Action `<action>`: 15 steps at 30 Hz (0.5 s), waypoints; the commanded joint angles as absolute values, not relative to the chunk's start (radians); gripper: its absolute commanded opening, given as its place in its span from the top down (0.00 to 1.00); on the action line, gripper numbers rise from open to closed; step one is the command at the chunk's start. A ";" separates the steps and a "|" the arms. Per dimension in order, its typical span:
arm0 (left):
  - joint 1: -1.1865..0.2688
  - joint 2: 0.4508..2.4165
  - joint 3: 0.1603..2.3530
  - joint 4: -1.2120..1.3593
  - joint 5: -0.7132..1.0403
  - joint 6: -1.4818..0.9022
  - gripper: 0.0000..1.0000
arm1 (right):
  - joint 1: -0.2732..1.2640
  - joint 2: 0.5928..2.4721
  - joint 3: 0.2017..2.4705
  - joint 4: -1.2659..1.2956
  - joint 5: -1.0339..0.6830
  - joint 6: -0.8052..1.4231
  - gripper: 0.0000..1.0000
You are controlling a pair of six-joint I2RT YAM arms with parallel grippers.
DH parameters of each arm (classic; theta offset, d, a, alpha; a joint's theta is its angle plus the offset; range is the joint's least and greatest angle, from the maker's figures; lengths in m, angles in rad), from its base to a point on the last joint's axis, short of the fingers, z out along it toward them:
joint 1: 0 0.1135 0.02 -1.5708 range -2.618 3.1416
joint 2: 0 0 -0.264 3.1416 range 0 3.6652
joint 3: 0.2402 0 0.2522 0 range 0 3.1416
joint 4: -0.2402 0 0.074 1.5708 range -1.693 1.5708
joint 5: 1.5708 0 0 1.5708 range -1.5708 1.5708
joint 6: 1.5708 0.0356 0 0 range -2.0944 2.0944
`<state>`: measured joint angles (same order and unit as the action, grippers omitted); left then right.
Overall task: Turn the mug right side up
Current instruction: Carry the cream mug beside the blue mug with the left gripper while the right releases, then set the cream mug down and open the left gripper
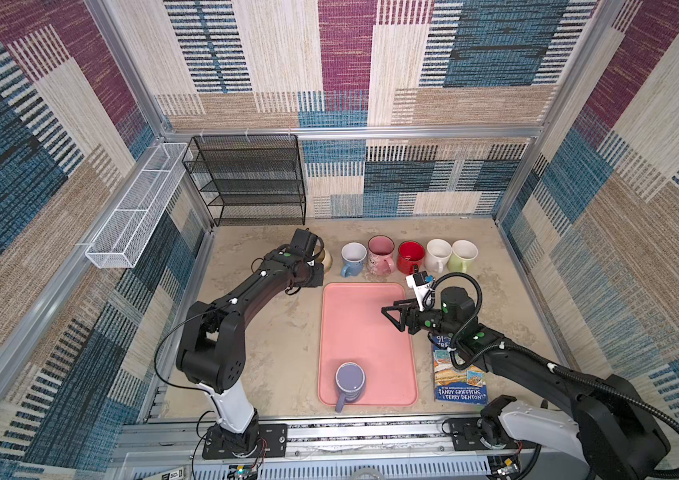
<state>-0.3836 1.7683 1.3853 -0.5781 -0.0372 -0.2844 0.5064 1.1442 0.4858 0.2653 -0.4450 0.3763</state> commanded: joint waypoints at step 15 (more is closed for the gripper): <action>-0.365 1.998 1.617 -0.624 -0.048 -0.185 1.00 | 0.508 1.157 0.490 0.270 -0.424 0.351 0.33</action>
